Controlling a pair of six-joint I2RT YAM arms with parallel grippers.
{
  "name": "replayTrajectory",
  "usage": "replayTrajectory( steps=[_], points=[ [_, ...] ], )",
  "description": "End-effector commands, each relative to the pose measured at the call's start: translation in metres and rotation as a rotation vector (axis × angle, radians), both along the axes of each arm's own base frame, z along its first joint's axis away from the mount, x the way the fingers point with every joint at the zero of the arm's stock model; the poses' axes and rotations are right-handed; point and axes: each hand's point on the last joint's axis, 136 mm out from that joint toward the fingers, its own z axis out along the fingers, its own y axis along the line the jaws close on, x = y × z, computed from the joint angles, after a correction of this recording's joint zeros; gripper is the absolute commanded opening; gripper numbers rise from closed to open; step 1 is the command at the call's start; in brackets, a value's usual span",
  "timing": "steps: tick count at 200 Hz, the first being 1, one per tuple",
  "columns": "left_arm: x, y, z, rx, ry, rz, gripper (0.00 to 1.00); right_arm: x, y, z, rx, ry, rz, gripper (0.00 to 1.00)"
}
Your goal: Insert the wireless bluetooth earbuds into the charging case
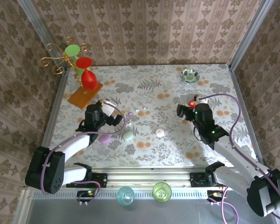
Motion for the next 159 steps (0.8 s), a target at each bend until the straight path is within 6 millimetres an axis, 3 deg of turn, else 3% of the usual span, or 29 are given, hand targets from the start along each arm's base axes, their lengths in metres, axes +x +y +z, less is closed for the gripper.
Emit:
replayTrajectory(
  steps=[1,24,70,109,159],
  points=[
    [-0.005,-0.004,0.005,0.06,0.014,-0.019,1.0,-0.025,0.013,-0.024,0.023,0.15,-0.054,1.0],
    [-0.007,-0.009,0.017,-0.006,-0.001,-0.017,1.0,-0.043,0.057,-0.044,0.092,0.25,0.02,1.0],
    [-0.015,-0.014,0.033,-0.089,-0.023,-0.016,1.0,-0.073,0.115,-0.081,0.178,0.502,0.08,0.99],
    [-0.018,-0.012,0.037,-0.086,-0.03,-0.01,1.0,-0.079,0.13,-0.106,0.203,0.607,0.07,0.93],
    [-0.023,-0.009,0.038,-0.099,-0.028,0.002,1.0,-0.07,0.143,-0.129,0.167,0.668,0.084,0.85]
  ],
)
